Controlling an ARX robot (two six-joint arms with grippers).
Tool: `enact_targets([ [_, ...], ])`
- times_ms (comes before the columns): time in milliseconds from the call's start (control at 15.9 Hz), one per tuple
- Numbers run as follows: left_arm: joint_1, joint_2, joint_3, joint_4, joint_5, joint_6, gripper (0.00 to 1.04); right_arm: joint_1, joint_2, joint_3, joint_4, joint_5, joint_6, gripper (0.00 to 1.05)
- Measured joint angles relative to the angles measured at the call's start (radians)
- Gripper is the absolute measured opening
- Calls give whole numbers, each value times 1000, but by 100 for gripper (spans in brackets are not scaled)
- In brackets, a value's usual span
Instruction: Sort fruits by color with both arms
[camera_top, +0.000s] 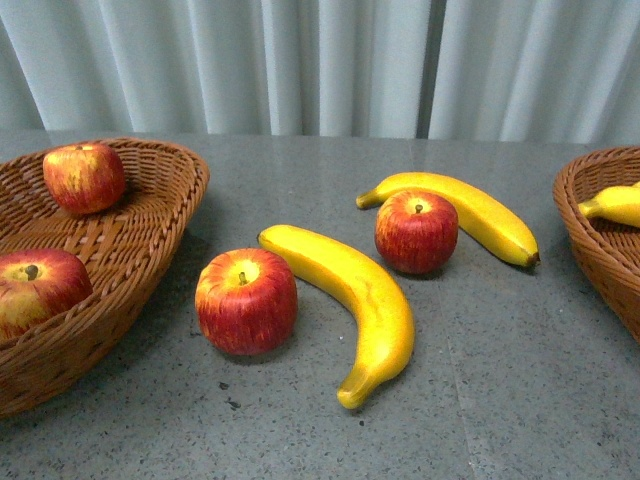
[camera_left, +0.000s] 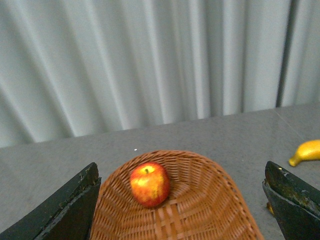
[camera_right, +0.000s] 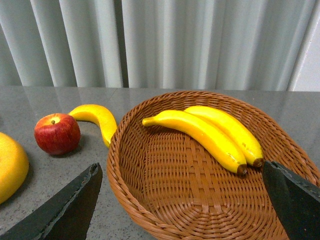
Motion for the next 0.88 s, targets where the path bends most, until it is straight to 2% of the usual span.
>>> enact_targets([
  [63,-39,117,86,-19,35,48,98,0,0,0,0,0,0,98],
  [189,-111,283,216,-162,128,112,98,0,0,0,0,0,0,98],
  [315,-169,355,298,-296,220,161,98,0,0,0,0,0,0,98],
  [441,-206,394,324,-365,270,203,98,0,0,0,0,0,0,98],
  [630,-227,471,323,-415,307,252,98,0,0,0,0,0,0,98],
  [882,-212,578,323,-405,343,306,98,0,0,0,0,0,0,98],
])
